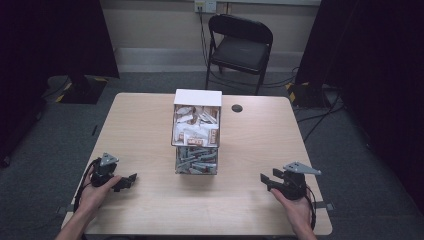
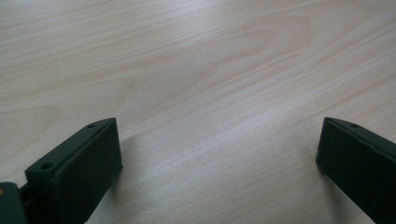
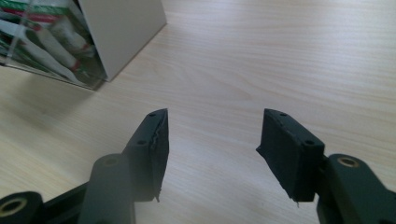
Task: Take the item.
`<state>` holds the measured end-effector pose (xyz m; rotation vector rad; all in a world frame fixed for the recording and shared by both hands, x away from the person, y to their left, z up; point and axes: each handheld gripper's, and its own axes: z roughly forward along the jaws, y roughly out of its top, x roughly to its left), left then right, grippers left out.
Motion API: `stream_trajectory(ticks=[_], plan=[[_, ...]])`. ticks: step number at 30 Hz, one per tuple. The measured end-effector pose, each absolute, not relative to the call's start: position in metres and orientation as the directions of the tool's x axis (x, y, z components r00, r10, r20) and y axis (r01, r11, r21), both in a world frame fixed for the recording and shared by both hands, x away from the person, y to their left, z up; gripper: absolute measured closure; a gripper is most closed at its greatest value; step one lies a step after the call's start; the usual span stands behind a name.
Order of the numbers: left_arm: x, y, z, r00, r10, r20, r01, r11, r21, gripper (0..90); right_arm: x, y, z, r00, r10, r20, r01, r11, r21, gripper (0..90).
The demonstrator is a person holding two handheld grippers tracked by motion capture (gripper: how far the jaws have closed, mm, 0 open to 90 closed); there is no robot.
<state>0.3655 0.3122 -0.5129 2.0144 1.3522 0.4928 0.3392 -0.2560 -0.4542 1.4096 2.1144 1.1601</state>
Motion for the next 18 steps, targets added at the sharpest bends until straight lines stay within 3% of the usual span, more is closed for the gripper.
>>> stream_trajectory(ticks=[18], plan=[[0.366,0.312,-0.513,0.395,0.917,-0.048,0.671,-0.252,0.697,0.0,0.335,-0.229,-0.439,-0.557,0.814,0.162,0.557,0.223,0.8,48.7]])
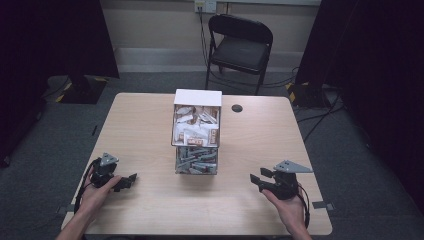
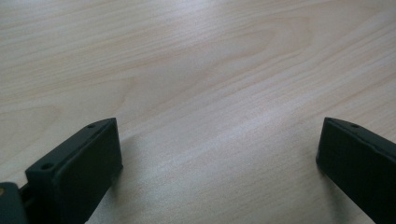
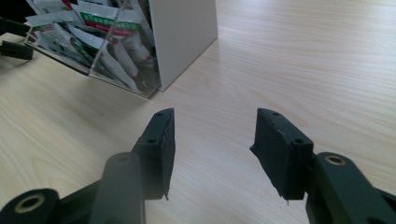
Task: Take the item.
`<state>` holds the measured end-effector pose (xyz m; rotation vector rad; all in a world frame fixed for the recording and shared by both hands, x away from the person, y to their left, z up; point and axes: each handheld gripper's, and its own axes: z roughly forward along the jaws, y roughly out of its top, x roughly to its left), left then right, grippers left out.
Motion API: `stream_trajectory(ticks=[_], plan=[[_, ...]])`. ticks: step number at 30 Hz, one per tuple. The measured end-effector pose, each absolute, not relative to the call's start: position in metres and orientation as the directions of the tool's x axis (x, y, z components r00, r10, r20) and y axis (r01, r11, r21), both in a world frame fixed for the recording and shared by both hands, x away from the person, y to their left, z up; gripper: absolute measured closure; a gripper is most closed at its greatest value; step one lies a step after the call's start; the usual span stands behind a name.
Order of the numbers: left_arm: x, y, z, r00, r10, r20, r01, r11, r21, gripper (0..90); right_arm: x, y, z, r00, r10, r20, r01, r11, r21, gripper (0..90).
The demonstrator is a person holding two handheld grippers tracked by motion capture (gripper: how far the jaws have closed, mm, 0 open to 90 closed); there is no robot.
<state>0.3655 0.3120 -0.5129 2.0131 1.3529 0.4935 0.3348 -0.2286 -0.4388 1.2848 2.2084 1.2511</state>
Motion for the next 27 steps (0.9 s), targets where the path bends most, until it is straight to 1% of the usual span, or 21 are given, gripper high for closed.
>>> stream_trajectory(ticks=[9,14,23,27], plan=[[0.366,0.312,-0.513,0.396,0.917,-0.048,0.671,-0.253,0.697,0.0,0.334,-0.212,-0.433,-0.609,0.775,0.167,0.541,0.251,0.803,52.1],[0.366,0.312,-0.513,0.396,0.917,-0.048,0.671,-0.253,0.697,0.0,0.334,-0.201,-0.43,-0.643,0.751,0.149,0.521,0.287,0.804,53.7],[0.366,0.312,-0.513,0.395,0.917,-0.048,0.671,-0.252,0.698,0.0,0.335,-0.183,-0.423,-0.681,0.715,0.157,0.498,0.295,0.816,55.7],[0.366,0.312,-0.513,0.396,0.917,-0.048,0.671,-0.252,0.697,0.0,0.336,-0.168,-0.42,-0.713,0.683,0.161,0.481,0.31,0.82,58.0]])
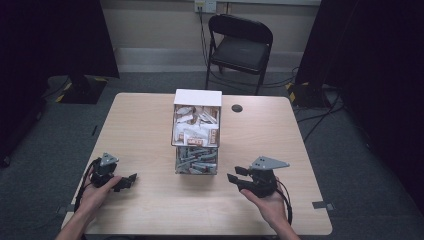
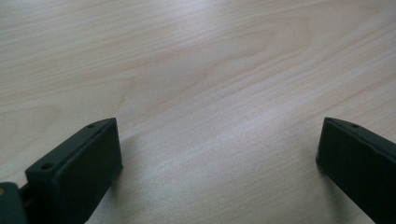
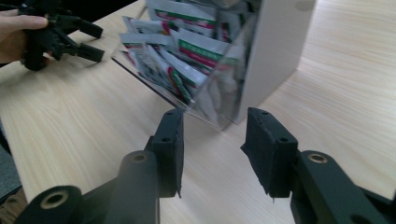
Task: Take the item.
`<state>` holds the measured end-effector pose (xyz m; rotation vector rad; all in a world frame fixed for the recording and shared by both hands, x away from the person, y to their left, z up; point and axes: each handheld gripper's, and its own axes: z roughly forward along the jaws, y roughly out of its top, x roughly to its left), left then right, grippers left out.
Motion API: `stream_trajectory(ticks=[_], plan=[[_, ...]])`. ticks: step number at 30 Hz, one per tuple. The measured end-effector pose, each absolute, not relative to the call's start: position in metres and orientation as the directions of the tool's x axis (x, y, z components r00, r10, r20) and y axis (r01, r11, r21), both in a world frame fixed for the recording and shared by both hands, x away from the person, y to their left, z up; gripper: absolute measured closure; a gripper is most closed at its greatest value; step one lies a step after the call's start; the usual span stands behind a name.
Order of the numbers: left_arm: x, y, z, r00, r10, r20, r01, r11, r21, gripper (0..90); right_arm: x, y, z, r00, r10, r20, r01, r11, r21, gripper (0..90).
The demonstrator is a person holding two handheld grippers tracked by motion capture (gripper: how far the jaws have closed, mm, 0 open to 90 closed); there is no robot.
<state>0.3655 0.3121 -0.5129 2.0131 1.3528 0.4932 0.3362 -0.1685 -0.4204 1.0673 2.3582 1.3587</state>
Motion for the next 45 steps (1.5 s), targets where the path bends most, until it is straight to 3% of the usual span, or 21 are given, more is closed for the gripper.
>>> stream_trajectory(ticks=[21,45], plan=[[0.366,0.312,-0.513,0.396,0.917,-0.048,0.671,-0.253,0.697,0.0,0.348,-0.104,-0.415,-0.817,0.549,0.176,0.42,0.357,0.834,66.9],[0.366,0.312,-0.513,0.396,0.917,-0.048,0.671,-0.253,0.697,0.0,0.37,-0.079,-0.441,-0.816,0.539,0.208,0.447,0.361,0.818,74.6]])
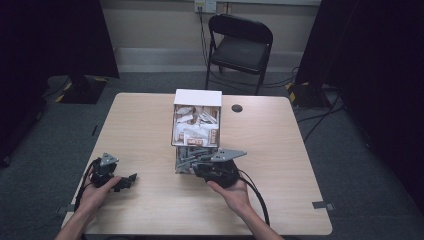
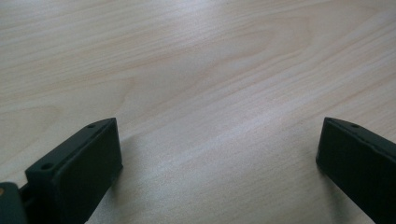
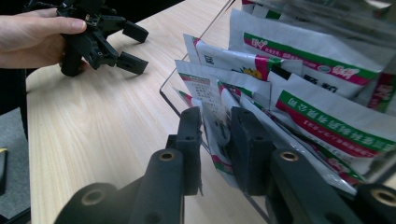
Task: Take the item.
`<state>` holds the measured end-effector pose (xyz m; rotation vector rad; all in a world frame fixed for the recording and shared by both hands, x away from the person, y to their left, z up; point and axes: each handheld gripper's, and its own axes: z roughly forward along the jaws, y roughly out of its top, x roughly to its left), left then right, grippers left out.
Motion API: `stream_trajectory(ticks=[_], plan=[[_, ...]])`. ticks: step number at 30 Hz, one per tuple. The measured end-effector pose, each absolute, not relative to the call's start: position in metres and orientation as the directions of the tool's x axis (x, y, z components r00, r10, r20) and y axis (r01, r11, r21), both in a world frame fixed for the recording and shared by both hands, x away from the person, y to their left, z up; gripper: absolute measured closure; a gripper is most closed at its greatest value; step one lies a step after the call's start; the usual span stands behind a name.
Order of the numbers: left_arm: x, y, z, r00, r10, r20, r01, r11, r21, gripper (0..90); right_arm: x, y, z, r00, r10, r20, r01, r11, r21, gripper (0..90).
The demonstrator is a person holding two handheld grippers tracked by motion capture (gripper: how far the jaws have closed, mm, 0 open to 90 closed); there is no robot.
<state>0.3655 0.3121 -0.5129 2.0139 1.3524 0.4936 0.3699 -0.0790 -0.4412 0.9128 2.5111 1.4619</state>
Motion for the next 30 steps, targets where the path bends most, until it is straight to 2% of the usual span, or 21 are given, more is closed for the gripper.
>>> stream_trajectory(ticks=[10,30], plan=[[0.366,0.312,-0.513,0.396,0.917,-0.048,0.671,-0.253,0.697,0.0,0.374,-0.078,-0.445,-0.816,0.542,0.202,0.443,0.362,0.82,82.2],[0.366,0.312,-0.513,0.396,0.917,-0.048,0.671,-0.252,0.698,0.0,0.381,-0.079,-0.452,-0.818,0.542,0.191,0.435,0.365,0.823,87.1]])
